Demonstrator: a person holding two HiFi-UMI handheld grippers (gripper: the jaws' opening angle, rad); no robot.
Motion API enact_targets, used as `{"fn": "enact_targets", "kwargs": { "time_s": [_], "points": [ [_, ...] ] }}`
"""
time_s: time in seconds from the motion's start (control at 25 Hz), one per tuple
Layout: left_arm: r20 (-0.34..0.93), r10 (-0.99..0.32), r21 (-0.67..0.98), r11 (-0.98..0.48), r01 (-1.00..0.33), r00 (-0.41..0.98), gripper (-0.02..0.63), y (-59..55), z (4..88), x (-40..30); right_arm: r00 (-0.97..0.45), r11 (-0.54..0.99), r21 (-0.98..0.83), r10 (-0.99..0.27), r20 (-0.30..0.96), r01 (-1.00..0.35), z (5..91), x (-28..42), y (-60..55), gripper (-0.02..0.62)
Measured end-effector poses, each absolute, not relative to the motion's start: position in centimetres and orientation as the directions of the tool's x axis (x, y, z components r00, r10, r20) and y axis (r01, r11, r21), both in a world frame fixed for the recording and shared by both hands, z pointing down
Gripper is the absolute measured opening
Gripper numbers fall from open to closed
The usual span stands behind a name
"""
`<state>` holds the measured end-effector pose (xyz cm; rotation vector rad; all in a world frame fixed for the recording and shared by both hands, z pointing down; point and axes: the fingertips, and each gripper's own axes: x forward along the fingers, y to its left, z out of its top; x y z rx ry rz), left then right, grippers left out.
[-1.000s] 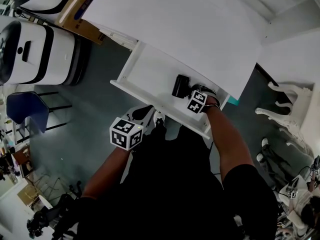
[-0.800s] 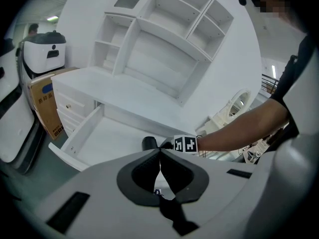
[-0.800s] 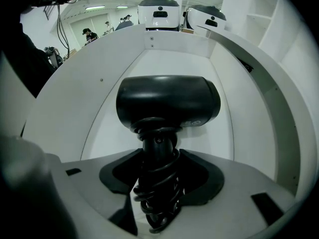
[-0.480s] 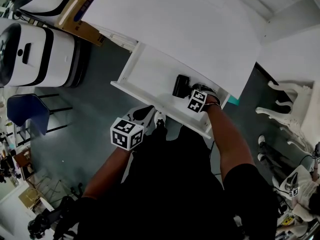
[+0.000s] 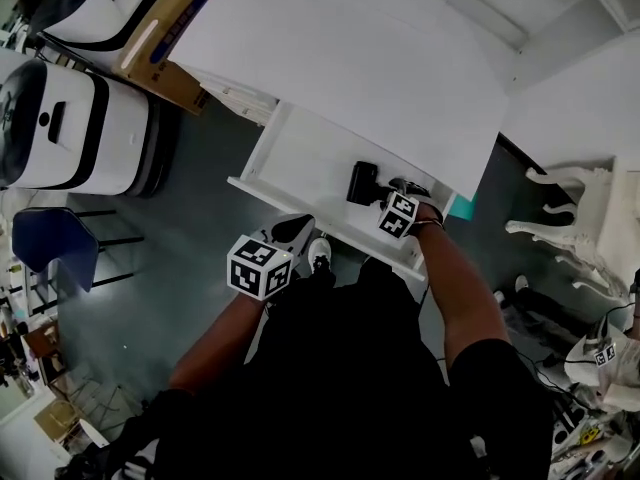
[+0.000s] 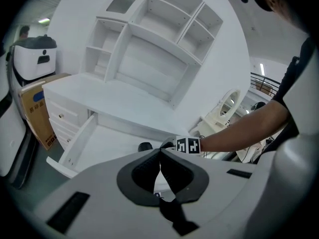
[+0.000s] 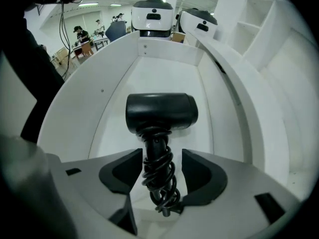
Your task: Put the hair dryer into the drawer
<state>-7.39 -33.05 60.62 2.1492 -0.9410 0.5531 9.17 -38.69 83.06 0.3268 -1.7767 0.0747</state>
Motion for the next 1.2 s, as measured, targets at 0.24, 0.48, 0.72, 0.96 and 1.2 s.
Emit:
{"fn": "enact_targets", "kwargs": {
  "time_s": [0.24,0.48,0.72,0.96,1.2],
  "points": [
    [0.589,-0.44,0.426,-0.543,-0.723,0.678,0.011,-33.0,59.8,-7.7,-0.229,0.885,0.173,-0.294,0.928,-0.433,79.1,9.4,-38.8,0.238],
    [0.565,-0.414,0.418,-0.602,-0.68,0.714,0.011,-32.1,59.4,-7.1,-0.423,0.67,-0.035,-0.427,0.799,-0.742,72.3,7.7,-37.9,0.238],
    [0.539,-0.392,0.415,-0.647,-0.64,0.746,0.011,-31.4,58.4,-6.5,-0.524,0.305,-0.443,-0.654,0.546,-0.843,64.0,8.9,-35.4,0.061],
    [0.515,-0.343,0.384,-0.727,-0.569,0.786,0.011,-30.2,57.1,-6.1,-0.509,0.253,-0.548,-0.769,0.386,-0.798,57.3,9.6,-31.1,0.028],
    [0.473,-0.36,0.387,-0.735,-0.557,0.804,0.011,-29.5,55.4,-4.8,-0.537,0.316,-0.521,-0.767,0.351,-0.793,54.3,9.3,-28.9,0.026]
  ]
}}
